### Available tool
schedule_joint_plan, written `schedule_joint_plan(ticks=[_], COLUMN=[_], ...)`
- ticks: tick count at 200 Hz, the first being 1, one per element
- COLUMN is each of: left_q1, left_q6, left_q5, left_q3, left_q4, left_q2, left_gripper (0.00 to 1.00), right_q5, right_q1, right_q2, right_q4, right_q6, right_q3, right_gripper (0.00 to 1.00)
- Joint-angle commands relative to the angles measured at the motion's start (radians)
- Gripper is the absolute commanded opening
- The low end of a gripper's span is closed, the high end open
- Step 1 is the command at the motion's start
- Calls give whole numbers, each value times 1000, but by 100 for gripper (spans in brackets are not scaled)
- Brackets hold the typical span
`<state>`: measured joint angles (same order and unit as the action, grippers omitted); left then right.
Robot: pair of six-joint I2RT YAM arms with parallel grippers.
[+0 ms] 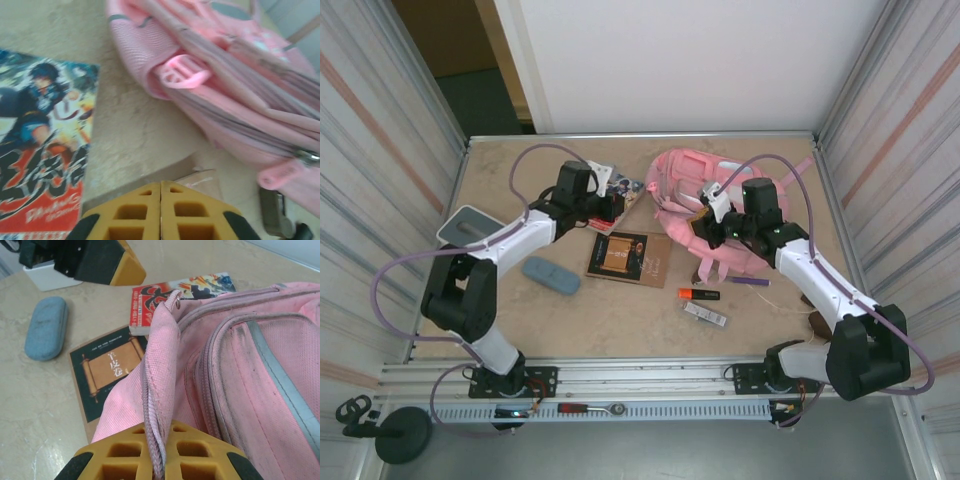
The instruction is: Pack the student bag
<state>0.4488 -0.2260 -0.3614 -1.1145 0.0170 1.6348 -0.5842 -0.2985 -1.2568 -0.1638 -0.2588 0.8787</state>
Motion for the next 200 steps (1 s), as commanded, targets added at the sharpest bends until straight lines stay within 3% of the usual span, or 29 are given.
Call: schedule_joint_plan(ticks=[1, 27, 66, 124, 168, 200], left_q1=[1, 8, 62, 79, 79, 79], left_q6=[70, 166, 255, 302, 327, 319], left_q5=[-174, -274, -306, -322, -355, -344], left_q3=[69, 35, -3, -140, -208, -214], left_q4=[-125, -66, -47, 10, 63, 51], left_q2=[-55, -24, 16, 144, 214, 229], left_gripper=[24, 42, 55, 54, 41, 40], right_q5=[-38, -37, -42, -38, -26, -25], right_q1=[6, 6, 2, -11, -12, -14], right_q2=[5, 1, -17, -33, -35, -36], right_q4=[33, 33, 29, 29, 21, 14], right_q6=[0, -4, -5, -11, -17, -25], right_q3=[66, 72, 85, 83, 82, 88], right_gripper=[0, 0, 0, 0, 0, 0])
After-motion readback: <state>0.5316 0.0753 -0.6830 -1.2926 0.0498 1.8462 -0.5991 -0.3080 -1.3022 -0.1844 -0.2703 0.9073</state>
